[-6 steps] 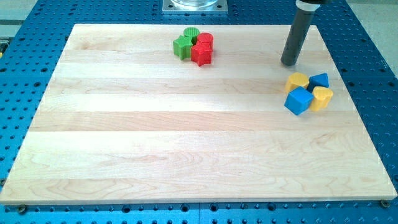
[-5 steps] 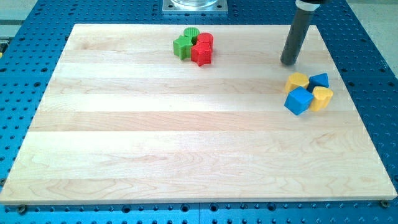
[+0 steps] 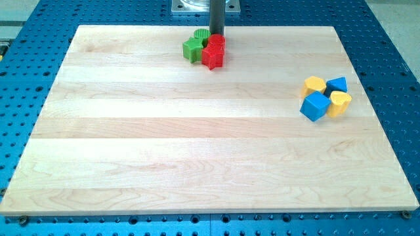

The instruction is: Separate the red blocks from the green blocks

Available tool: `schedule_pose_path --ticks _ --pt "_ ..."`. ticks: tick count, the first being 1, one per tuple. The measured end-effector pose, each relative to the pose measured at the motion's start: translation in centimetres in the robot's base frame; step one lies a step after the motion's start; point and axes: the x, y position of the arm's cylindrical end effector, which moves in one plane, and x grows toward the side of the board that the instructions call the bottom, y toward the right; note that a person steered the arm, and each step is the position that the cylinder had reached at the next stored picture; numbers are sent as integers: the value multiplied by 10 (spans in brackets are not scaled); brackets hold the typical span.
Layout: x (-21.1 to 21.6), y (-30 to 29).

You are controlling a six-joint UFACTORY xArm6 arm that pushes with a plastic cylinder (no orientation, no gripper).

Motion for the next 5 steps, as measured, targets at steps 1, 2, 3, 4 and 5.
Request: schedule_pose_path --ticks 1,2,3,4,5 --pt "51 0" --pt "86 0" --pt "87 0" --pt "81 10" --pt "74 30"
